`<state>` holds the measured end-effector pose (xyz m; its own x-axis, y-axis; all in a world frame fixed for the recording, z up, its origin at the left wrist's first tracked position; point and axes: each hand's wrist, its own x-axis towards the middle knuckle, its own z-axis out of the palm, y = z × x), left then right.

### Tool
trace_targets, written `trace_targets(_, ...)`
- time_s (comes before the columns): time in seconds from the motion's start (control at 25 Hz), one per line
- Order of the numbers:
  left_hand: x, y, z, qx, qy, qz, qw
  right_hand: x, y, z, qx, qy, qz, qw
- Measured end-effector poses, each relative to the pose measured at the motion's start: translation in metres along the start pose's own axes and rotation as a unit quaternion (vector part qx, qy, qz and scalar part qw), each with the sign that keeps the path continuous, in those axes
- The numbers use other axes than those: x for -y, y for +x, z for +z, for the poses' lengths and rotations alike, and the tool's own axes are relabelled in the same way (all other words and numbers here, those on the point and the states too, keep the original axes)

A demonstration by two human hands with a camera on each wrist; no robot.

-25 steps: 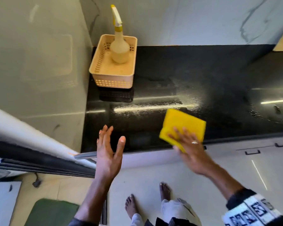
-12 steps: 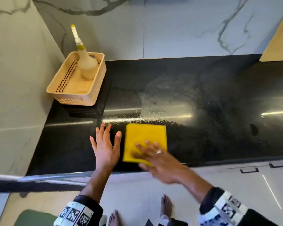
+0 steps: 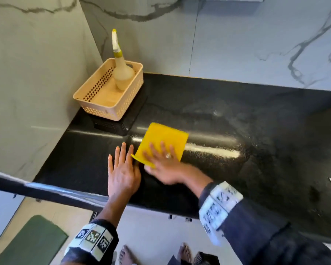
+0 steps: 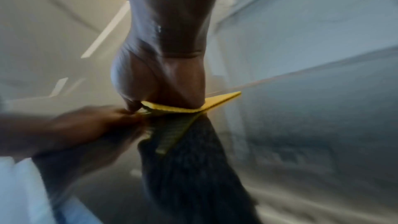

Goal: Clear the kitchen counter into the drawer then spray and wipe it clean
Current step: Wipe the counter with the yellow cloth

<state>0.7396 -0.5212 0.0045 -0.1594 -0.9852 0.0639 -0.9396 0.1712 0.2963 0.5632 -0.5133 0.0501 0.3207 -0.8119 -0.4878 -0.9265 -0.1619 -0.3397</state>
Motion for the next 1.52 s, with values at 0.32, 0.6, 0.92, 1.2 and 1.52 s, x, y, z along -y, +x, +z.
trace_targets(0.32,-0.002,-0.003,-0.013,0.019,-0.021,-0.005,1.0,-0.108,-0.046,-0.025,-0.024,0.059,0.035,0.997)
trace_targets(0.6,-0.002,0.005,-0.022,-0.024,-0.194,-0.087,0.977,-0.015,0.042,-0.034,-0.033,0.036,0.041,0.998)
trace_targets(0.92,-0.063,0.098,-0.039,0.257,-0.136,-0.051,0.955,-0.077,-0.017,-0.027,-0.063,0.074,-0.002,0.995)
trace_targets(1.2,-0.107,0.2,-0.02,0.326,-0.044,0.061,0.942,-0.192,-0.022,-0.067,-0.195,0.19,0.313,0.91)
trace_targets(1.52,-0.12,0.235,-0.007,0.394,0.016,0.026,0.919,-0.128,0.119,-0.131,-0.137,0.226,0.254,0.931)
